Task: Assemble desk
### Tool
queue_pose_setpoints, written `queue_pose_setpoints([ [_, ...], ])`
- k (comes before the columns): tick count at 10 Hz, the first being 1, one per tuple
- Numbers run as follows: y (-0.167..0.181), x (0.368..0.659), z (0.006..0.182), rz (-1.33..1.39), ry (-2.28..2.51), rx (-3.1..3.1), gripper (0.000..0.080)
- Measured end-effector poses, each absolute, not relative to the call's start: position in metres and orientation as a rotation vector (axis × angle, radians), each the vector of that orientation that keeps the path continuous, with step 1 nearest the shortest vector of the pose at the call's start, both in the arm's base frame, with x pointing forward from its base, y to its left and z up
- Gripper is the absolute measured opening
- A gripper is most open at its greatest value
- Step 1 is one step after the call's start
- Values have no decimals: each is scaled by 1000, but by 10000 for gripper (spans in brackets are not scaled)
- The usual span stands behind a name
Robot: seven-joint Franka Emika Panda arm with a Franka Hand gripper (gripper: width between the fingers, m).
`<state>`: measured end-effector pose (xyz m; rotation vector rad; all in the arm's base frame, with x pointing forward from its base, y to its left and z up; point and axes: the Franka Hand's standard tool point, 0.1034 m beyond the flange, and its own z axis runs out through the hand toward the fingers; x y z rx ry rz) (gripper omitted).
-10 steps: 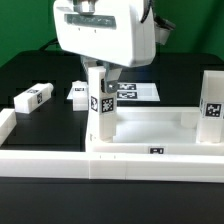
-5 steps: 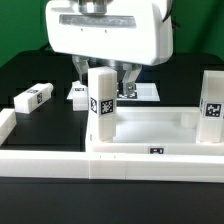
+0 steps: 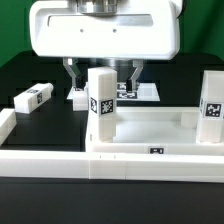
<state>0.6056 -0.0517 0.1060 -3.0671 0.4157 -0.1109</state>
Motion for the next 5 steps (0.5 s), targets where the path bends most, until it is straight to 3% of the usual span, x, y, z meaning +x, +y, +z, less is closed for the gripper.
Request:
queue_pose_setpoints([
  [5,-52,606,106,-127,-236,-3111,649],
])
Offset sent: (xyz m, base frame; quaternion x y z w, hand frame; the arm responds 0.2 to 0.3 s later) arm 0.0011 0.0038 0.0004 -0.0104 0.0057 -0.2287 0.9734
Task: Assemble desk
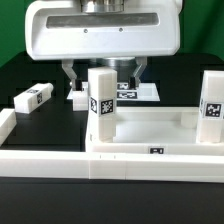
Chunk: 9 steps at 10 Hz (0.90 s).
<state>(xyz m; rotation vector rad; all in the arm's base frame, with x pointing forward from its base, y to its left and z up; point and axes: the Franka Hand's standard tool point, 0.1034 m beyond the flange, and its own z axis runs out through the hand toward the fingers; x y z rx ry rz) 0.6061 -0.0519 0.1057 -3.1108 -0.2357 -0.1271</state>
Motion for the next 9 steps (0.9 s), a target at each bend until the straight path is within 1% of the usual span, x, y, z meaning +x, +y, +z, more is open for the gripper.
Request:
queue_pose_setpoints([
  [4,-54,606,106,-122,-644,-3079,649],
  [5,-55,606,106,-122,-720,-3064,649],
  [6,-55,606,106,-122,-697,-3068,649],
  [7,-55,606,106,-122,-697,-3068,515],
  [8,-56,606,106,-122,-697,-3068,515],
  [9,-56,606,106,-122,-697,-3068,377],
])
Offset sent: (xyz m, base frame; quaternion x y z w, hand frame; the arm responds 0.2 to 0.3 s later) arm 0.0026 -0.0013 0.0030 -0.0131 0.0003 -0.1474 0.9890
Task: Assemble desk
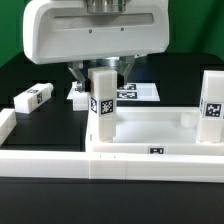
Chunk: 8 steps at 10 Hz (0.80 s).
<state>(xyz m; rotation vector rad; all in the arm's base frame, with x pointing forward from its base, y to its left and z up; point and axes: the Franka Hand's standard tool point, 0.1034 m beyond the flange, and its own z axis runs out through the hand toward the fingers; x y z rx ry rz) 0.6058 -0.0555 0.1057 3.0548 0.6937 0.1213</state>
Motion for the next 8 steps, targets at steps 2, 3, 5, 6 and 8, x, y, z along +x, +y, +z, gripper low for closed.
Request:
queue_pose_setpoints([
  [2,-56,606,106,121,667,3061,288],
  [3,-56,606,106,121,667,3061,288],
  [5,-56,605,105,124,431,3120,288],
  [6,-56,605,105,124,264,3145,288],
  [8,-56,605,105,126,-14,3162,288],
])
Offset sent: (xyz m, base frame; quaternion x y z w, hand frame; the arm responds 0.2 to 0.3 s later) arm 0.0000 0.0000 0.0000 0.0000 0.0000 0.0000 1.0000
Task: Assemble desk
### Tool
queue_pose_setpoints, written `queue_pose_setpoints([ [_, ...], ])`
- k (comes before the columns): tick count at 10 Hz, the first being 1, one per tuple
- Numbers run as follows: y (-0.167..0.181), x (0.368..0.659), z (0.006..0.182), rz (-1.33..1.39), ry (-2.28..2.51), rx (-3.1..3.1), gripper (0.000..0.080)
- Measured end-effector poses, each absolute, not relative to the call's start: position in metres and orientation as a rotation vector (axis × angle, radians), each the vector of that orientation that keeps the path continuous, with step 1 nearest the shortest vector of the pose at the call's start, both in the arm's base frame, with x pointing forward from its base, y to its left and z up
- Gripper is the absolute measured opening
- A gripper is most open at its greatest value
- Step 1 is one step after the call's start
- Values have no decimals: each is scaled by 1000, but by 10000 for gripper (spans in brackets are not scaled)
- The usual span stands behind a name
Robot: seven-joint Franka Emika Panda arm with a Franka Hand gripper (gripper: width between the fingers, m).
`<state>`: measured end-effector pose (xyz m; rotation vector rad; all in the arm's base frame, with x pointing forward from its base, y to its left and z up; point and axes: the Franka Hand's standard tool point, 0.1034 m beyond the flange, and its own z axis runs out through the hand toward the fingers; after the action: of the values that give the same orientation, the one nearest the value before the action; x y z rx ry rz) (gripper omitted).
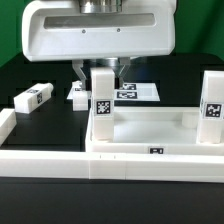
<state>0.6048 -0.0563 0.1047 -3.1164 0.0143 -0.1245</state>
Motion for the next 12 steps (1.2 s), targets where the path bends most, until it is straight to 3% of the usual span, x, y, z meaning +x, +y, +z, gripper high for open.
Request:
queue_pose_setpoints([
  [6,-54,605,104,-101,964,-2939,290],
  [12,-53,605,103,-83,1453,-2702,290],
])
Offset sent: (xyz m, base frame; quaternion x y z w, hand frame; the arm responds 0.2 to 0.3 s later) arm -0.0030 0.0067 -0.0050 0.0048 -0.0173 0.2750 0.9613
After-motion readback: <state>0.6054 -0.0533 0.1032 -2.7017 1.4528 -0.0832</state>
